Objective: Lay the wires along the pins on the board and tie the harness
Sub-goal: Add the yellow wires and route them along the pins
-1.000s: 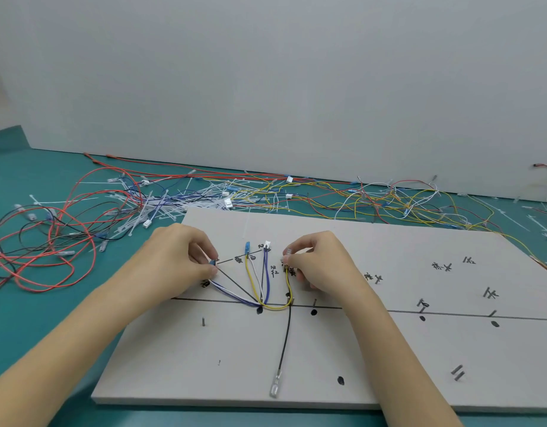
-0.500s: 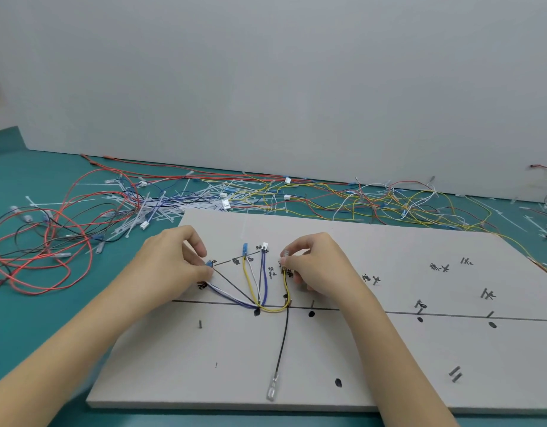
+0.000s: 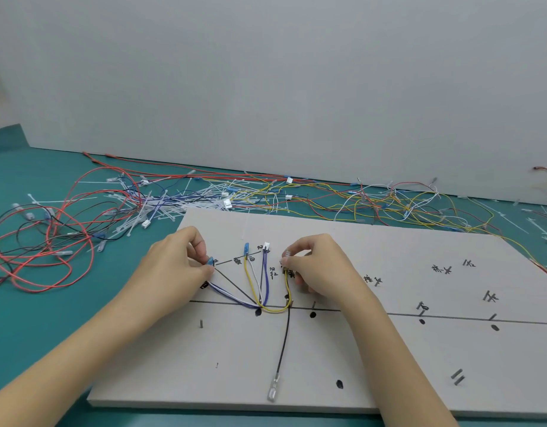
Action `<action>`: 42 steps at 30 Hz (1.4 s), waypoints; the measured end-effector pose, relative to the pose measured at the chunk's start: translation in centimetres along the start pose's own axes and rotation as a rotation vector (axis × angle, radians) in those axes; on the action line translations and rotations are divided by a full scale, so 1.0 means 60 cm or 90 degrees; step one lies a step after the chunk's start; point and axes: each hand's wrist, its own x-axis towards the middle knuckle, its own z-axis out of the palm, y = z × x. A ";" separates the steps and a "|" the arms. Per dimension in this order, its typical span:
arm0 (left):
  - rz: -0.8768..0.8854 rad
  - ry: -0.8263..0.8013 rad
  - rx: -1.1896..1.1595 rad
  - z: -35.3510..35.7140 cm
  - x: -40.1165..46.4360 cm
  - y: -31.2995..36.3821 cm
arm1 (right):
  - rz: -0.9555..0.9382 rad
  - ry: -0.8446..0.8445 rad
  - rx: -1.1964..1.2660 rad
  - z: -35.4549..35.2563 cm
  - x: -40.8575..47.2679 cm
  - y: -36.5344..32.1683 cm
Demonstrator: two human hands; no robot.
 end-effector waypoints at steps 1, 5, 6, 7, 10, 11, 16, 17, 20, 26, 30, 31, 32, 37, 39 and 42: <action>0.004 0.001 0.001 0.001 -0.002 0.000 | -0.001 0.000 0.000 0.000 0.000 0.000; 0.008 0.002 -0.003 0.002 -0.005 0.001 | 0.000 -0.002 -0.001 0.000 -0.001 -0.001; 0.008 0.000 -0.003 0.003 -0.005 0.001 | 0.000 -0.002 0.000 -0.001 -0.001 -0.001; 0.007 -0.001 -0.004 0.003 -0.005 0.001 | -0.001 -0.003 0.001 -0.001 -0.001 -0.001; 0.008 -0.004 -0.008 0.002 -0.004 0.002 | 0.000 -0.006 -0.002 -0.003 -0.001 -0.001; 0.008 -0.005 -0.007 0.001 -0.003 0.003 | 0.001 -0.006 -0.004 -0.003 -0.001 -0.001; 0.010 -0.013 -0.008 0.000 -0.003 0.003 | 0.005 -0.010 -0.006 -0.003 -0.002 -0.003; 0.012 -0.015 -0.009 0.001 -0.003 0.002 | 0.004 -0.010 -0.006 -0.003 -0.002 -0.003; 0.010 -0.022 -0.009 0.001 -0.002 0.000 | 0.001 -0.009 -0.011 -0.003 -0.002 -0.003; 0.037 -0.022 -0.017 -0.001 -0.002 0.001 | 0.014 -0.008 0.026 -0.005 -0.001 -0.002; 0.113 -0.034 0.011 -0.003 -0.002 0.003 | 0.017 -0.006 0.029 -0.004 -0.001 0.001; 0.136 -0.047 0.028 -0.003 -0.002 0.004 | 0.017 -0.005 0.030 -0.004 0.000 0.001; 0.157 -0.061 0.042 -0.004 -0.002 0.005 | 0.017 -0.005 0.029 -0.004 0.000 0.002; 0.187 -0.173 0.059 -0.021 0.008 0.001 | 0.020 -0.007 0.034 -0.003 0.002 0.003; 0.189 -0.198 0.073 -0.024 0.011 0.000 | 0.019 -0.010 0.034 -0.003 0.002 0.004; 0.189 -0.204 0.074 -0.022 0.012 0.002 | 0.014 -0.019 0.021 -0.004 0.000 0.004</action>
